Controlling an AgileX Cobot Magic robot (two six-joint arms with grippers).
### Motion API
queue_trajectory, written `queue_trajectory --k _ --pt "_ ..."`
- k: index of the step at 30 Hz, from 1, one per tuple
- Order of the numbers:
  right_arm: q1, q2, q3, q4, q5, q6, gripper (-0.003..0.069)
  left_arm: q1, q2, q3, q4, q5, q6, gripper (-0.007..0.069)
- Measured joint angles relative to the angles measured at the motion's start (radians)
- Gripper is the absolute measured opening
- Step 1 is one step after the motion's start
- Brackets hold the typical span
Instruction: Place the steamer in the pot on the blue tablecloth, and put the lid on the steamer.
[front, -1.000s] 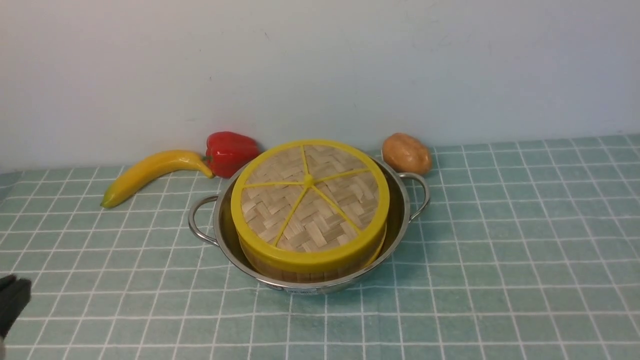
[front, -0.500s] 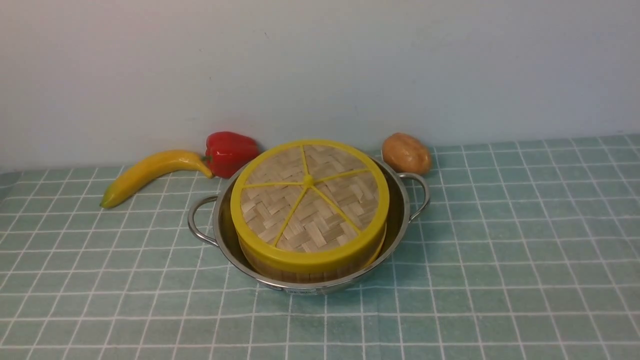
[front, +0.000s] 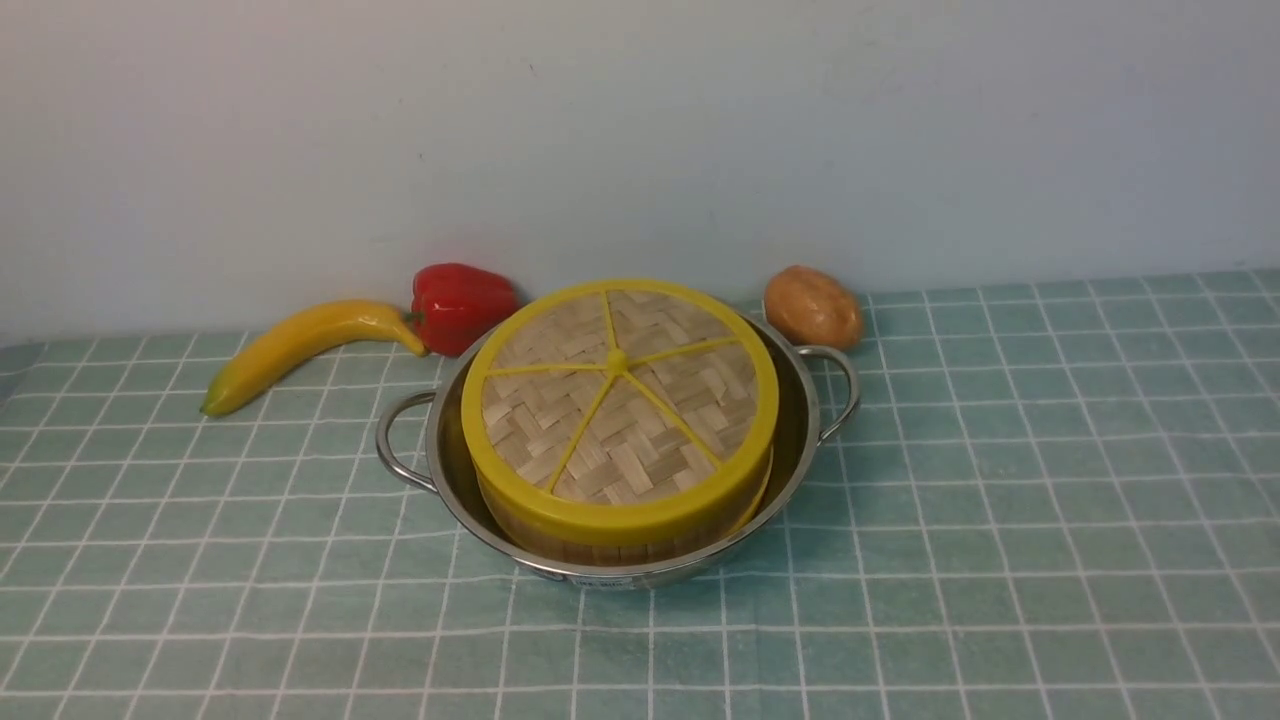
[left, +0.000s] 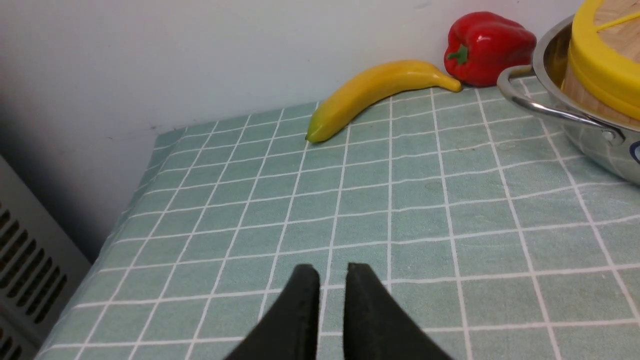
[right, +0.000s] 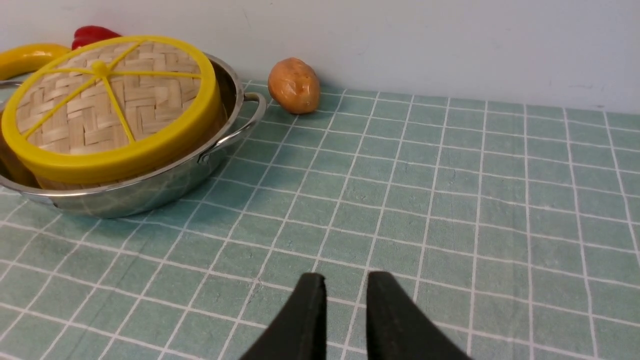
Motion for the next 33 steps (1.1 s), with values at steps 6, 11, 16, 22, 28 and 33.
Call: queue_trajectory --k 6,11,16,22,28,33 --pt "-0.192 -0.068 0.003 -0.008 -0.012 0.000 0.0169 0.000 0.000 0.000 0.002 0.000 0.000 0.0084" --pt "-0.393 -0.164 0.082 -0.055 -0.165 0.000 0.0181 0.000 0.000 0.000 0.002 0.000 0.000 0.0088" --pt "-0.516 -0.170 0.238 -0.052 -0.398 0.000 0.0193 0.000 -0.002 0.000 0.002 -0.004 0.000 0.0097" --pt "-0.534 -0.169 0.442 -0.014 -0.567 0.000 0.0206 0.000 -0.002 0.001 0.002 -0.004 0.000 0.0106" --pt "-0.534 -0.169 0.490 -0.008 -0.665 0.000 0.0220 0.000 -0.002 0.001 0.002 -0.004 0.000 0.0117" --pt "-0.534 -0.169 0.490 -0.007 -0.676 0.000 0.0235 0.000 -0.002 0.001 0.002 -0.004 0.000 0.0121"
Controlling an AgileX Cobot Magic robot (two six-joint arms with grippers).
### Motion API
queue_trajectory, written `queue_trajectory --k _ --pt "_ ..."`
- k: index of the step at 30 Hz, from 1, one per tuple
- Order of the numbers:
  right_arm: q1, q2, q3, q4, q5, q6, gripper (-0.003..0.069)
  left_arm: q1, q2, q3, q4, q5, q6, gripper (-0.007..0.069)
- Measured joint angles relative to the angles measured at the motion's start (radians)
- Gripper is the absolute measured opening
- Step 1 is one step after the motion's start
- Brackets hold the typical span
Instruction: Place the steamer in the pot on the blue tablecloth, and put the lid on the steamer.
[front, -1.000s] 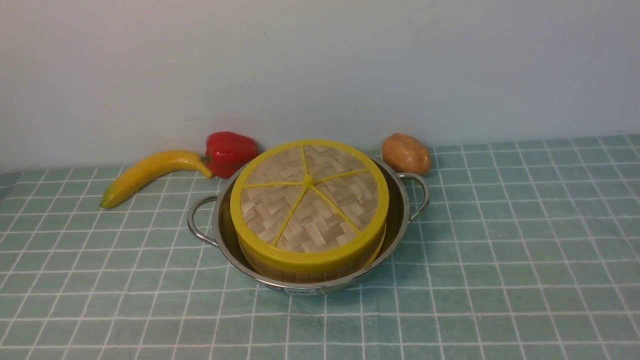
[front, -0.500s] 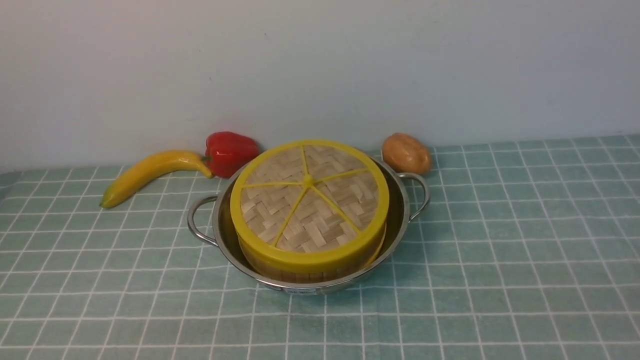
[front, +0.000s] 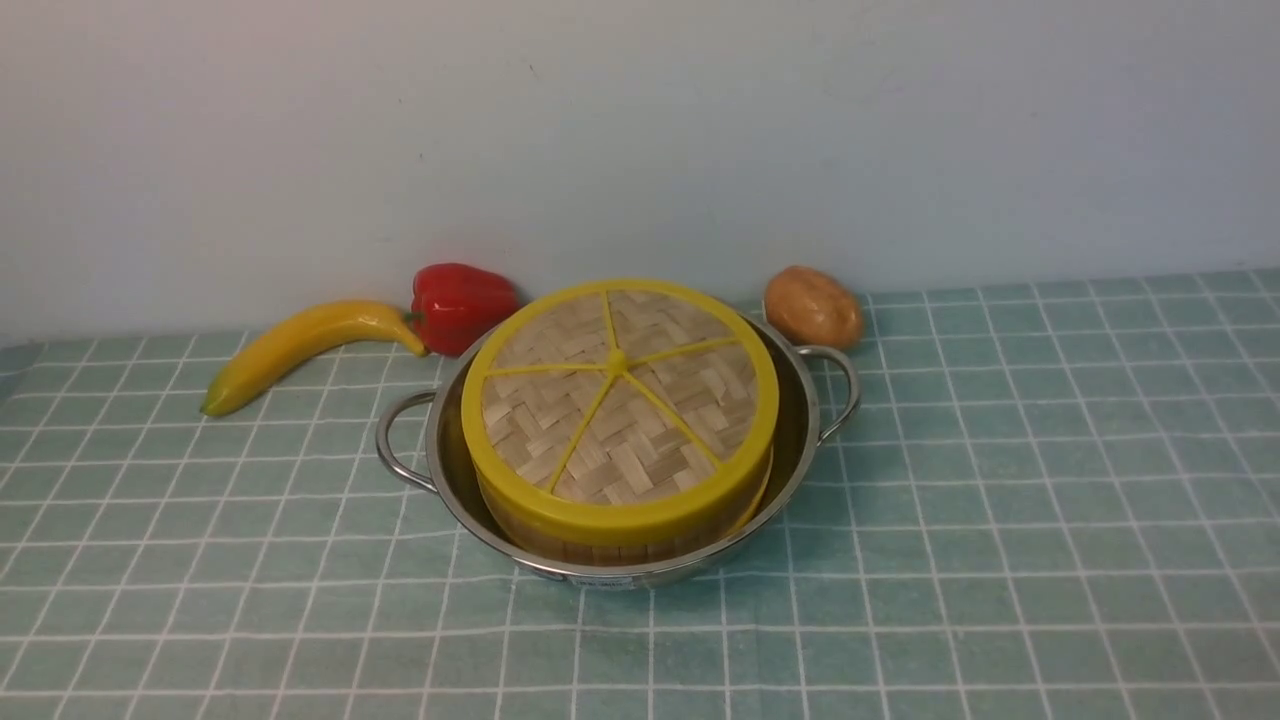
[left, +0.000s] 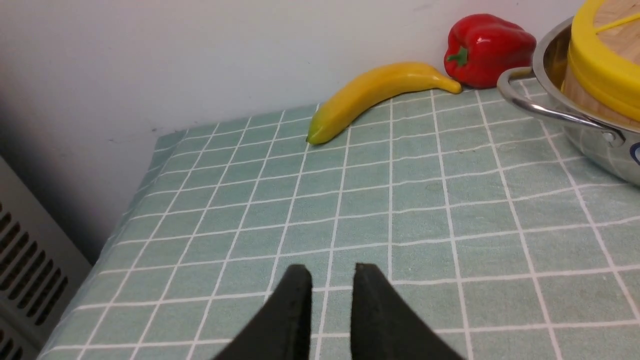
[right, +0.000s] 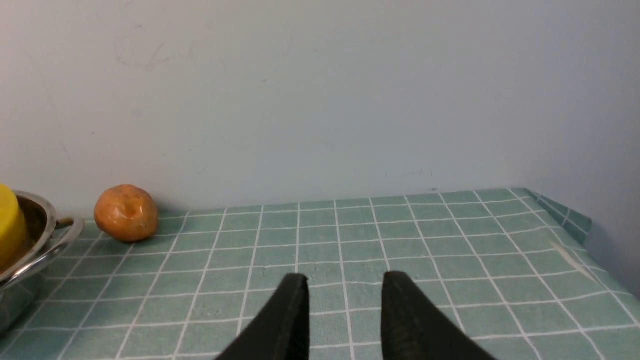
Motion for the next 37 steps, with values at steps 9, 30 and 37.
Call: queue_trajectory --k 9,30,37 --pt "0.000 0.000 0.000 0.003 -0.001 0.027 0.0239 0.000 0.000 0.000 0.000 0.000 0.000 0.0139" --pt "0.000 0.000 0.000 0.003 -0.002 0.030 0.0240 0.000 0.000 0.000 0.000 0.000 0.000 0.0170" --pt "0.000 0.000 0.000 0.003 -0.002 0.030 0.0240 0.000 0.000 0.000 0.000 0.000 0.000 0.0181"
